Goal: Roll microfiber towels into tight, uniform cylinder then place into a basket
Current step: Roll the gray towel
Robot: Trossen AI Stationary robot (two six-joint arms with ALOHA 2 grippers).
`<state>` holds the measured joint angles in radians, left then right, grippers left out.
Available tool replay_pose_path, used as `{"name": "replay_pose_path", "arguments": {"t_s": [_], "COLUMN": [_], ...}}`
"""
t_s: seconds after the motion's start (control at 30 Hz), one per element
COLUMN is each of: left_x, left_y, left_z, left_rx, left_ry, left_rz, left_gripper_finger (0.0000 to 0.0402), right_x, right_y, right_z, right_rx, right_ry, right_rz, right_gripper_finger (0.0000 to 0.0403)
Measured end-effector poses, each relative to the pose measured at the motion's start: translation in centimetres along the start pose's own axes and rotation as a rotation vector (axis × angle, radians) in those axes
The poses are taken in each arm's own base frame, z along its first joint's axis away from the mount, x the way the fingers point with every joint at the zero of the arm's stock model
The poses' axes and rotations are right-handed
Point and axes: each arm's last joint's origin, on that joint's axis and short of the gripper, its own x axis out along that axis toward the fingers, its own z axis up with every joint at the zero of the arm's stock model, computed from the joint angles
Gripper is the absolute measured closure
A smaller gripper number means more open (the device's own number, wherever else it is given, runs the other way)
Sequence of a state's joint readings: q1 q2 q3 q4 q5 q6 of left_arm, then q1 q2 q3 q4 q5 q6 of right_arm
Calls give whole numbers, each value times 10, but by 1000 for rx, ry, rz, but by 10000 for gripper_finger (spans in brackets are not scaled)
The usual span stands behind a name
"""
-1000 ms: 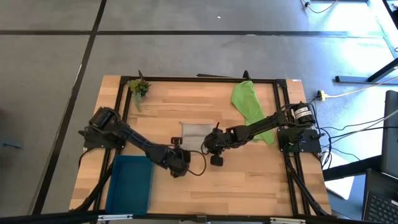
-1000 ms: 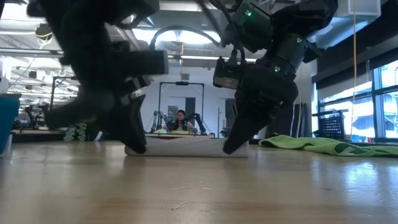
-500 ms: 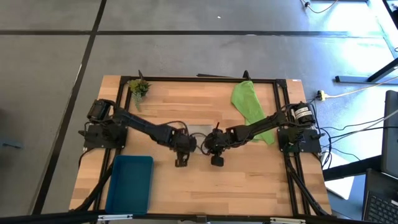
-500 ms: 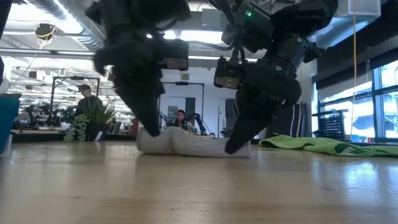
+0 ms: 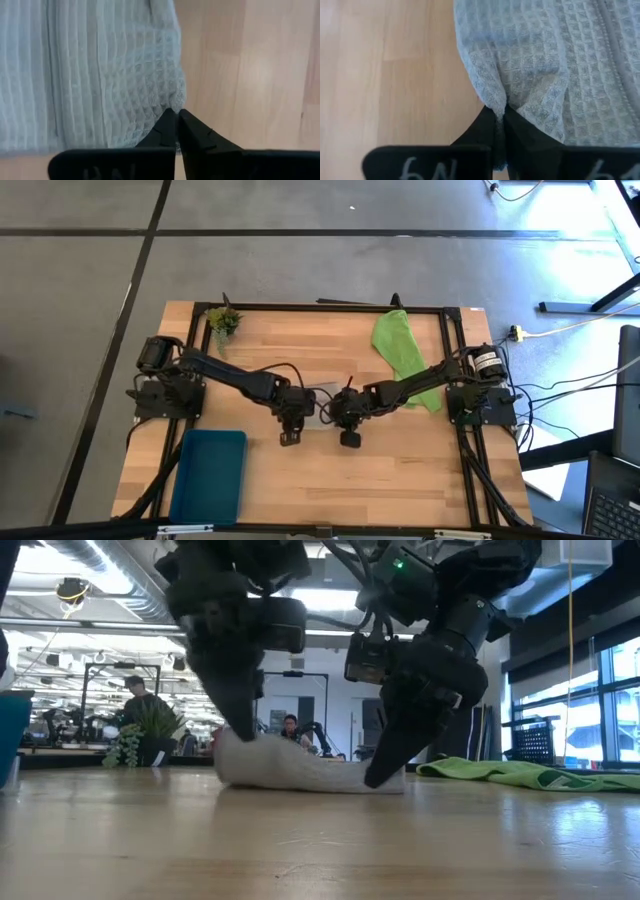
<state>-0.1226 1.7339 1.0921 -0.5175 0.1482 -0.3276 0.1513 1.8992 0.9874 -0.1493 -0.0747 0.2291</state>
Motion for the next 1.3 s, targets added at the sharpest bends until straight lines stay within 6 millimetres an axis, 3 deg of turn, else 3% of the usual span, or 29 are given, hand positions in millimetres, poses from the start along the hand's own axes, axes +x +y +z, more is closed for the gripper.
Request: {"name": "replay_pose_path", "arguments": {"t_s": [0.23,0.93,1.1,1.3], "left_x": [-17,-23,-21,-6], "left_y": [3,36,38,43], "left_z": [1,10,10,10], "left_rx": [-99,-290,-291,-279], "left_ry": [-40,-124,-146,-122], "left_rz": [35,219,286,360], "left_gripper_finger": [401,401,401,401], "right_x": [0,0,0,0], "right_y": [0,1,1,1], "right_z": [-1,-1,-1,-1], "right_rx": [1,-5,-5,-7], "right_ry": [9,11,11,11], "right_rz": [11,22,22,20], "right_gripper_finger": [385,385,385,385]}}
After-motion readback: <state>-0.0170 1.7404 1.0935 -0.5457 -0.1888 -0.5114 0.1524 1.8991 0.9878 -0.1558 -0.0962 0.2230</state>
